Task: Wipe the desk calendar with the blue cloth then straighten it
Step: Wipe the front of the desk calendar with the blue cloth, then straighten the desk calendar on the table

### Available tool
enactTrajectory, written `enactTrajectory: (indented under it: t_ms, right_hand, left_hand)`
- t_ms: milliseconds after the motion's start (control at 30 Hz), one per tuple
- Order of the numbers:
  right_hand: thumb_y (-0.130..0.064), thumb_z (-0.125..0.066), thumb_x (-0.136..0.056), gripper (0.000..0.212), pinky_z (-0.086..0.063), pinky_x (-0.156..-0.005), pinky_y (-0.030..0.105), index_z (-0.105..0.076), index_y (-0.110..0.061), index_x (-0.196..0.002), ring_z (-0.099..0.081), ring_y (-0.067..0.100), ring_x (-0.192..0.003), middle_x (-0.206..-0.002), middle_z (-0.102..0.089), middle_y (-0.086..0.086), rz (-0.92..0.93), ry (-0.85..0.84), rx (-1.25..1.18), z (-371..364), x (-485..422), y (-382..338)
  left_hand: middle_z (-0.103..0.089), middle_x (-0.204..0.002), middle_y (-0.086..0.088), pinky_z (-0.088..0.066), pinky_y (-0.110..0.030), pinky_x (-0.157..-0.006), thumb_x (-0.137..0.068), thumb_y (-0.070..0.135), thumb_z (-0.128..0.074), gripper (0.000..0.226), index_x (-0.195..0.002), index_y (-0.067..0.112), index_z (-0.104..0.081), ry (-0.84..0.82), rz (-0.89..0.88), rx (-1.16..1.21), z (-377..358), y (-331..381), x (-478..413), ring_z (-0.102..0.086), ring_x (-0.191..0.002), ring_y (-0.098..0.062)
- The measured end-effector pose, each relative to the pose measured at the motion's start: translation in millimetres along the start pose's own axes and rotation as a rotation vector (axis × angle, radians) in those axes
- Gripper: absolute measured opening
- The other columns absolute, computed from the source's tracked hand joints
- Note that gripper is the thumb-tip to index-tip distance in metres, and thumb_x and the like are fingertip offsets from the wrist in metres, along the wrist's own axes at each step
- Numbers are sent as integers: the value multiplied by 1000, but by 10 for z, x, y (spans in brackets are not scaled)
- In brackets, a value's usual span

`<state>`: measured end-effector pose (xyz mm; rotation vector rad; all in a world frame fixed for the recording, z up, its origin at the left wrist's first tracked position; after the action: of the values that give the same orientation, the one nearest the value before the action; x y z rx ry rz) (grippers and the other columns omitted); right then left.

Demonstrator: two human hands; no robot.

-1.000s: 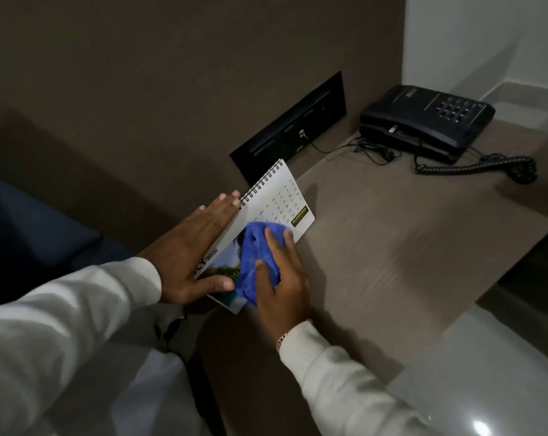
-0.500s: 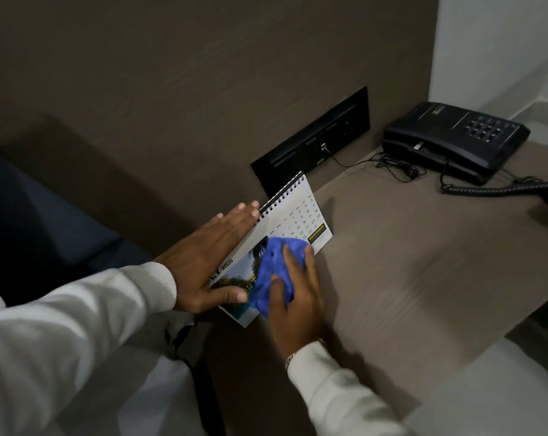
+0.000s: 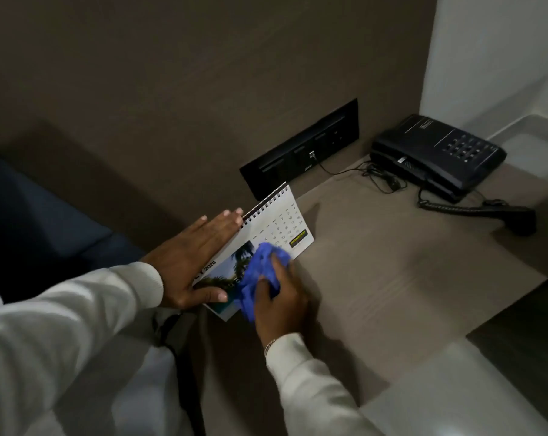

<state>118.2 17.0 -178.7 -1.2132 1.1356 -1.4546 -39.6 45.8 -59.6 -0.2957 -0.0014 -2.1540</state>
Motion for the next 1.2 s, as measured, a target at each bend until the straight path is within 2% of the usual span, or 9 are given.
enactTrajectory:
  t_ms: [133, 200, 333, 533, 767, 933, 1000, 1067, 1200]
  right_hand:
    - [-10, -55, -92, 39, -44, -107, 32, -59, -26, -127, -57, 15, -121, -128, -62, -6, -154, -387, -139, 278, 214, -138]
    - [-5, -55, -89, 39, -42, -109, 38, -62, -18, -125, -58, 20, -122, -130, -64, 4, -115, -337, -80, 581, 169, -228]
    - [-7, -57, -86, 43, -42, -105, 35, -60, -16, -128, -53, 31, -128, -144, -51, 17, 149, -139, 460, 1359, -246, -469]
    - [-20, -46, -92, 58, -32, -113, 41, -27, -20, -147, -21, 36, -144, -160, -15, 17, 208, -360, 1216, 1785, -976, -355]
    - [-84, -25, -75, 94, -6, -117, 63, 11, -37, -148, 13, 37, -148, -163, 17, 3, 102, -498, 1420, 1884, -1059, 86]
    - [-88, -22, -73, 92, -3, -117, 60, -3, -37, -148, -1, 35, -150, -164, -5, -6, 263, -434, 1217, 1719, -1067, -430]
    - [-75, -35, -79, 80, -18, -118, 26, -29, -29, -144, -28, 23, -143, -151, -36, -1, 349, -392, 803, 1468, -1050, -752]
    - [-67, -43, -82, 59, -27, -100, 5, -47, -32, -129, -47, 10, -125, -130, -53, -8, 225, -415, 474, 1173, -1099, -974]
    - [-67, -37, -88, 46, -40, -82, 1, -68, -34, -94, -62, -7, -93, -96, -66, -24, 0, -565, 374, 790, -1275, -1066]
  left_hand:
    - [15, -165, 4, -14, -48, -123, -76, 80, -41, 112, -154, 20, 13, -90, 70, -99, 49, -2, -3, 10, -154, -17]
    - [13, -165, 8, -15, -49, -123, -74, 79, -44, 111, -154, 25, 11, -93, 102, -65, 92, 10, 1, 7, -154, -17]
    - [-2, -166, 3, -19, -55, -120, -80, 73, -38, 98, -155, 25, 3, -17, 184, 23, 87, 129, 29, -1, -154, -22]
    - [-19, -164, -7, -14, -59, -119, -83, 73, -27, 92, -154, 15, -19, 222, 486, 155, -32, 404, 76, -10, -153, -29]
    - [-29, -161, -7, -9, -65, -118, -87, 59, -35, 73, -146, 17, -40, 318, 609, 160, -84, 412, 65, -10, -152, -33]
    - [-15, -165, -10, -9, -47, -122, -93, 46, -41, 67, -151, 15, -29, 665, 1061, 638, 37, 737, 232, -9, -153, -30]
    - [-25, -162, -12, -16, -41, -124, -91, 52, -38, 70, -150, 14, -33, 807, 1382, 979, -32, 944, 312, -22, -150, -28]
    - [-48, -149, -9, -29, -44, -119, -87, 62, -35, 69, -140, 19, -48, 913, 1611, 1278, -121, 1157, 329, -42, -139, -29]
    - [-69, -110, 15, -39, -39, -112, -88, 60, -38, 39, -98, 40, -70, 1066, 1628, 1557, -245, 1233, 240, -62, -113, -13]
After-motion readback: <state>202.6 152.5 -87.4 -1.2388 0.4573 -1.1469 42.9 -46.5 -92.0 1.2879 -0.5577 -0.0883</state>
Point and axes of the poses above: each hand's wrist, its own x-axis away from the middle knuckle, its own z-axis out of the back of the hand, y = z × x, the point moved 2 cm from there along -x, towards the middle knuckle
